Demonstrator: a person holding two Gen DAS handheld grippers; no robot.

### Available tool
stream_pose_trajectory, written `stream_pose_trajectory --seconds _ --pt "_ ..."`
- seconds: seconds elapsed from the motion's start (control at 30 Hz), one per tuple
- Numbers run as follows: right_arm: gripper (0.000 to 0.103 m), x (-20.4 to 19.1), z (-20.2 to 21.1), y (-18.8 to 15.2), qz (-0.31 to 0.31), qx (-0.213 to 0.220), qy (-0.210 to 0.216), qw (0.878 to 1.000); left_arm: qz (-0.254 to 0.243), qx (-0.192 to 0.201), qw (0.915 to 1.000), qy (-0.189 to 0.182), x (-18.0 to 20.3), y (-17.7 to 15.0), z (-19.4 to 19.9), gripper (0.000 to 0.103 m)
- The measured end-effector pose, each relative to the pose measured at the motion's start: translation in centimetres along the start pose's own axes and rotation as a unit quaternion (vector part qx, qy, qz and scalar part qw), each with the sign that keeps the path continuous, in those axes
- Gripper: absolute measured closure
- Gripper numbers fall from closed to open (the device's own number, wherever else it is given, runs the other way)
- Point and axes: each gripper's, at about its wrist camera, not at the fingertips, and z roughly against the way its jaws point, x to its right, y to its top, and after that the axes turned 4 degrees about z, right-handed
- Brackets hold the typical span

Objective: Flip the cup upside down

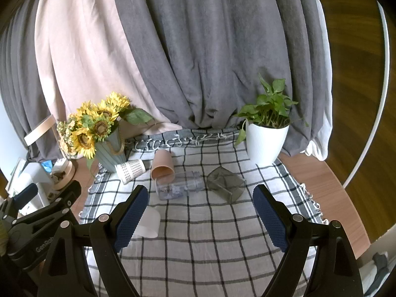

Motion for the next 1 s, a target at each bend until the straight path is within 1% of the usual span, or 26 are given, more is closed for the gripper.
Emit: stream_pose_trajectory --seconds 1.0 --pt "0.016 -0.29 -0.32 0.07 0.001 0.000 0.003 1.000 -0.004 -0.001 0.9998 -0.018 0.02 0.18 -0.34 0.000"
